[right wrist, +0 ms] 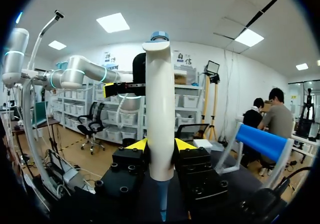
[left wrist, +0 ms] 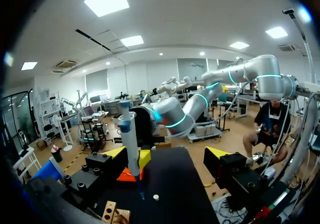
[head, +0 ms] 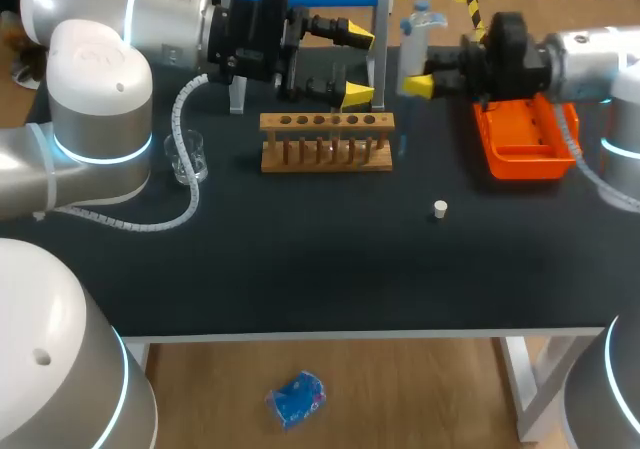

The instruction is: Invert the test tube, pick up the pipette, mount the tip to pipette, aspirate from beaker and dispense into the tube, eject the tip, return the pipette, and cap with the stopper.

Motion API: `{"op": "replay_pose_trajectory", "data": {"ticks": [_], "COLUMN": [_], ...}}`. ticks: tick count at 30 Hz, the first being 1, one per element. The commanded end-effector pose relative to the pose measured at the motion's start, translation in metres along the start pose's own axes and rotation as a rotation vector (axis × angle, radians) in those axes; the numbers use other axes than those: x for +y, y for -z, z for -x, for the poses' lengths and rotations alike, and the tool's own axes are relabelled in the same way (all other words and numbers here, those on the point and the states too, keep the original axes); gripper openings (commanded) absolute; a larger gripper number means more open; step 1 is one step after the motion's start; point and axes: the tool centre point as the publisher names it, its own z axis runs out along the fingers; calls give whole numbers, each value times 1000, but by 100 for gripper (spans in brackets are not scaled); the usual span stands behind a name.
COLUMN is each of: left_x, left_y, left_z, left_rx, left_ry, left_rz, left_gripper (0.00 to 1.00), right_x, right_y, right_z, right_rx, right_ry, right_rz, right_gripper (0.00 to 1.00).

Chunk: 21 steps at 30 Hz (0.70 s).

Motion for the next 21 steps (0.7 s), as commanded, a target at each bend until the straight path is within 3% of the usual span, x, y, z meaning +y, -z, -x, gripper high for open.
{"op": "replay_pose_trajectory", "data": {"ticks": [1,3,21], "left_x": [0,0,0], "left_y": [1,1,1], "left_z": [0,0,0], "left_rx": [-1,-1,-1], "left_ry": [-1,-1,-1], "left_rz": [0,0,0], "left_gripper": [100,100,100], "right_x": [2,2,2], "right_y": [40,53,53], "right_z": [2,7,7], "right_rx": [-64,-92,-92], "right_ry": [1,4,4], "right_rz": [-12,-11,-11], "right_gripper": [0,0,0]}}
